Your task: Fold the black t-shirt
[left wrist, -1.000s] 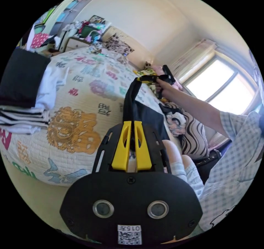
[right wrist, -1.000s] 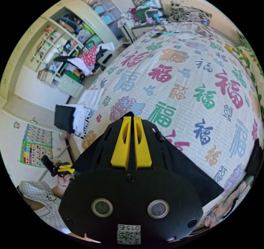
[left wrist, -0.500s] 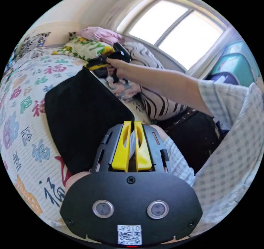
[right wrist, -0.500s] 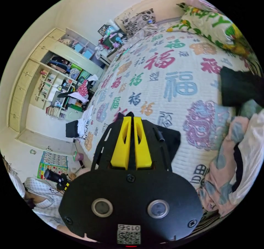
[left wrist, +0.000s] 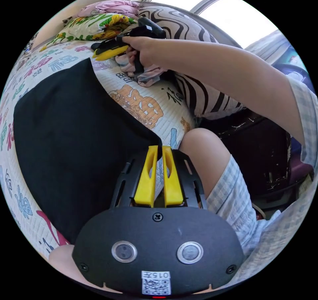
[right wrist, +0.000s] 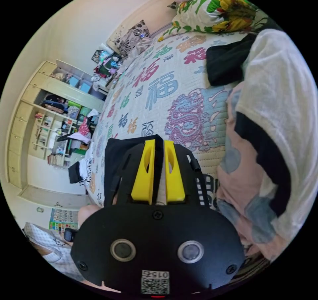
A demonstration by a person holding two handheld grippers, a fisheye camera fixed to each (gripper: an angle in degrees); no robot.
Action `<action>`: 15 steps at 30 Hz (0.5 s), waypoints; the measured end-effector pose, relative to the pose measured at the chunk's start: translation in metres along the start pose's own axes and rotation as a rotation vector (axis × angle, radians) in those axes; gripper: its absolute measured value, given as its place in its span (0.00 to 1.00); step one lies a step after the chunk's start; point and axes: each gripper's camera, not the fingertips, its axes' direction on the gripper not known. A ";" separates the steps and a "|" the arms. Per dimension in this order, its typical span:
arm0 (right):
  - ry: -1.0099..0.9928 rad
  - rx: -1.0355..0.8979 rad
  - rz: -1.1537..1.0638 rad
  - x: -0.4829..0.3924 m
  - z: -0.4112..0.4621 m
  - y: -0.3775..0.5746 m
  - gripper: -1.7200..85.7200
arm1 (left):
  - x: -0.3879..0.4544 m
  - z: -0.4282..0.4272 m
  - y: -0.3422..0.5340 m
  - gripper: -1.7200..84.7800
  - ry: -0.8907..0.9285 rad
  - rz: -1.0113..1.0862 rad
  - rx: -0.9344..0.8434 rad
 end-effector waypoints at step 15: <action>-0.126 -0.055 -0.001 -0.005 -0.035 -0.003 0.10 | -0.287 -0.058 -0.113 0.11 -0.361 0.028 0.047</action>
